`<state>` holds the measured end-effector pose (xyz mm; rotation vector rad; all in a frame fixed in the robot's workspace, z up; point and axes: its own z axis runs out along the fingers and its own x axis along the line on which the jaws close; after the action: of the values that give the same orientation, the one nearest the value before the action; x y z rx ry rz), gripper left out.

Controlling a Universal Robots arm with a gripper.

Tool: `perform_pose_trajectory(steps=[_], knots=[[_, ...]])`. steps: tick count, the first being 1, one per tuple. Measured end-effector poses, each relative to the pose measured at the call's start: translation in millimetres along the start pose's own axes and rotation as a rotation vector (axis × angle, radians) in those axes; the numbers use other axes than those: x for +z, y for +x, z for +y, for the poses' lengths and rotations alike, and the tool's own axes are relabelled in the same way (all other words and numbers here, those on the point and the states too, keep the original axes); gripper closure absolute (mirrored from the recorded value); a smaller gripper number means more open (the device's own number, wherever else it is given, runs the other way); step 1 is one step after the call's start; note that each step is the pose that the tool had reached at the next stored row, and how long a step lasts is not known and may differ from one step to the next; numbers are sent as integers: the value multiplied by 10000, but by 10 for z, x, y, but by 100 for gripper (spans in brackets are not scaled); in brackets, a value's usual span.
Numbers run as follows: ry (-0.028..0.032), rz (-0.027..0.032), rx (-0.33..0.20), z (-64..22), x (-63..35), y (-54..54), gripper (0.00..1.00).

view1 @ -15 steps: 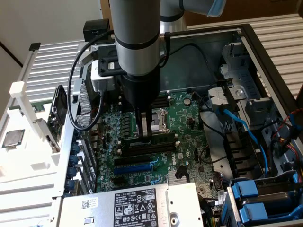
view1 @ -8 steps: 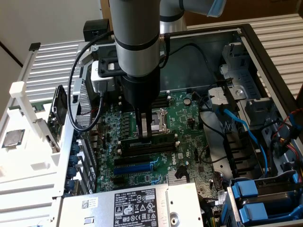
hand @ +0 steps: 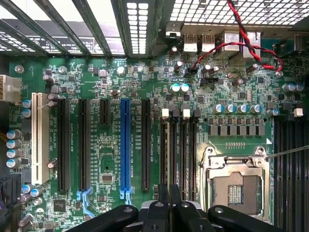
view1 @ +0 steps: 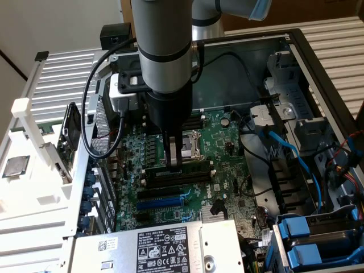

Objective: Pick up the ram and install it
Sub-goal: 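Insert the ram into the slot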

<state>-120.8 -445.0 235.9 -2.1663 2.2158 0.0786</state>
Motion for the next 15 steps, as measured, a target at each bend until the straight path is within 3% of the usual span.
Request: perform_pose_trajectory(steps=[4,15], knots=[[4,-26,55,0,1,9,88],[1,-28,31,0,8,20,88]])
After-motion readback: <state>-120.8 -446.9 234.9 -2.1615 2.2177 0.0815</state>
